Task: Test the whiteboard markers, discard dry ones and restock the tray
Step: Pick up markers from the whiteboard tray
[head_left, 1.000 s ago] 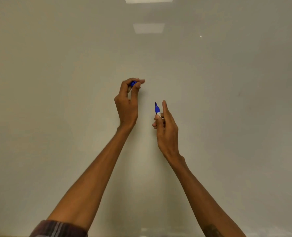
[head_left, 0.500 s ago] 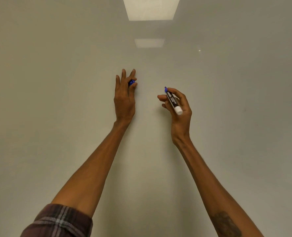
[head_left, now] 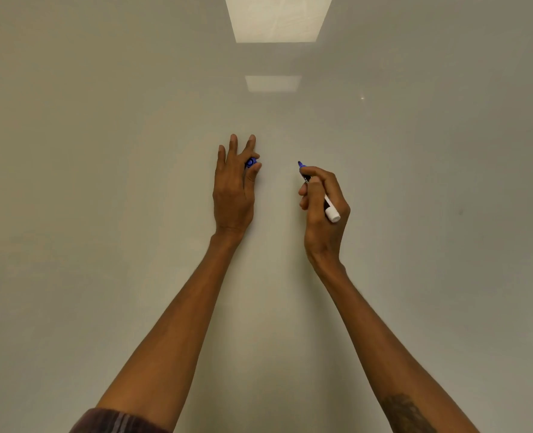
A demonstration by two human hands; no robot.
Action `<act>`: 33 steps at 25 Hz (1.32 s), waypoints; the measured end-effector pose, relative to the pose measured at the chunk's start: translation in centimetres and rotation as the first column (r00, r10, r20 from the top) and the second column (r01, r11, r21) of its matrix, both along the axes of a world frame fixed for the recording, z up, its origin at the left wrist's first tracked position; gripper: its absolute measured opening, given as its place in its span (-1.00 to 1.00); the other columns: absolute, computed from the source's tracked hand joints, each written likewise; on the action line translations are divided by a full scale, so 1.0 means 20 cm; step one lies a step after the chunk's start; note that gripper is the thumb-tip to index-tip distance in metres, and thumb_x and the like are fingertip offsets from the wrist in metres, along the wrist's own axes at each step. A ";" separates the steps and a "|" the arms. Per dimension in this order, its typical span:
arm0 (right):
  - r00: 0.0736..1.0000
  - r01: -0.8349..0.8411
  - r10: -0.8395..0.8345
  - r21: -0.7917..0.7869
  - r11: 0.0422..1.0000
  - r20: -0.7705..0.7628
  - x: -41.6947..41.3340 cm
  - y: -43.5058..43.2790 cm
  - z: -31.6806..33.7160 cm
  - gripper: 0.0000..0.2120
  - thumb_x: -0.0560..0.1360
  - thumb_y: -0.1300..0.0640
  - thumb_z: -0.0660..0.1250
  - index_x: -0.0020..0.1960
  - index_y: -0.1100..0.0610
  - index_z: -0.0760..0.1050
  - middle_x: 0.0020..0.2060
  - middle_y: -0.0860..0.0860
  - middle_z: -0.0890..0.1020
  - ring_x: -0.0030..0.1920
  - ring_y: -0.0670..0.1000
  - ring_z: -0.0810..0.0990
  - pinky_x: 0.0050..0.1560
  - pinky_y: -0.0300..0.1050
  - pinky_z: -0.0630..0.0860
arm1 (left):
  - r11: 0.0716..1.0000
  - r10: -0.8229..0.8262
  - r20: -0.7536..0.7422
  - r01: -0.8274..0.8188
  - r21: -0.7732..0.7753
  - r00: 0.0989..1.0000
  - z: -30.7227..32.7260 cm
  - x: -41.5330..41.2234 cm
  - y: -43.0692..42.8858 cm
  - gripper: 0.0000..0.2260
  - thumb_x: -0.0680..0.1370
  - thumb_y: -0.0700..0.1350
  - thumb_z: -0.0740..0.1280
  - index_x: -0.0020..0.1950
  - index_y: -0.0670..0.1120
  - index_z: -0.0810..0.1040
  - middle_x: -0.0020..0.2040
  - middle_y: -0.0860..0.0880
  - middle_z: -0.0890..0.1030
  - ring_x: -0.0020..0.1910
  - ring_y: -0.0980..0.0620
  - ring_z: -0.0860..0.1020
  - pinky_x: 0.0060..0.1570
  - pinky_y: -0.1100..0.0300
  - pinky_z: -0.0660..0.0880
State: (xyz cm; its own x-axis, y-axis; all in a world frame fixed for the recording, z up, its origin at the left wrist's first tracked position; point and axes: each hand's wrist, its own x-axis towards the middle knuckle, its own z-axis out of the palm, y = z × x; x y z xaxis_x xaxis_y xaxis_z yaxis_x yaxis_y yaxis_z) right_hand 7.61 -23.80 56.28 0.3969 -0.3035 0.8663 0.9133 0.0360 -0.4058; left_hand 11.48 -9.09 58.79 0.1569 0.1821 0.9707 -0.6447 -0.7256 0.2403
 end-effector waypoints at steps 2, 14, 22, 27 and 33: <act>0.996 0.084 -0.083 -0.033 0.996 0.038 0.00 0.00 0.02 -0.81 0.57 0.21 0.30 0.17 0.20 0.54 -0.18 -0.02 0.61 -0.30 -0.11 0.53 -0.28 -0.22 0.50 | 0.999 0.030 0.049 -0.031 0.017 0.998 -0.01 0.01 0.01 -0.55 0.66 0.08 0.14 0.48 -0.12 0.40 0.53 -0.11 0.30 0.57 0.01 0.10 0.52 0.01 0.22; 0.866 0.457 -0.413 -0.107 0.883 0.283 0.10 0.04 0.09 -0.68 0.53 0.11 0.35 0.20 0.27 0.58 -0.08 0.10 0.68 -0.19 0.02 0.63 -0.18 -0.06 0.61 | 0.975 0.131 0.395 -0.191 0.114 0.909 -0.01 0.07 0.06 -0.81 0.56 -0.16 0.41 0.12 -0.22 0.66 0.04 -0.13 0.69 0.18 -0.08 0.57 0.40 -0.08 0.39; 0.845 0.489 -0.439 -0.109 0.865 0.304 0.12 0.04 0.07 -0.64 0.52 0.06 0.33 0.18 0.29 0.59 -0.08 0.12 0.69 -0.18 0.05 0.63 -0.17 -0.02 0.61 | 0.967 0.157 0.386 -0.221 0.127 0.909 -0.02 0.09 0.07 -0.72 0.57 -0.11 0.39 0.22 -0.23 0.62 0.12 -0.15 0.68 0.24 -0.10 0.56 0.36 -0.14 0.42; 0.819 0.531 -0.470 -0.125 0.838 0.328 0.15 0.06 0.09 -0.62 0.52 0.04 0.34 0.18 0.30 0.59 -0.10 0.15 0.69 -0.21 0.08 0.64 -0.22 0.00 0.61 | 0.962 0.175 0.346 -0.235 0.139 0.922 -0.02 0.11 0.07 -0.66 0.55 -0.10 0.44 0.28 -0.24 0.59 0.28 -0.18 0.59 0.38 -0.21 0.47 0.45 -0.13 0.32; 0.749 0.653 -0.603 -0.151 0.742 0.273 0.11 0.06 -0.10 -0.78 0.47 0.12 0.37 0.05 0.19 0.65 -0.29 0.01 0.63 -0.32 -0.03 0.52 -0.34 -0.01 0.47 | 0.972 0.149 0.344 -0.200 0.119 0.927 -0.02 0.08 0.05 -0.71 0.57 -0.12 0.41 0.24 -0.23 0.61 0.29 -0.18 0.59 0.39 -0.20 0.46 0.47 -0.09 0.30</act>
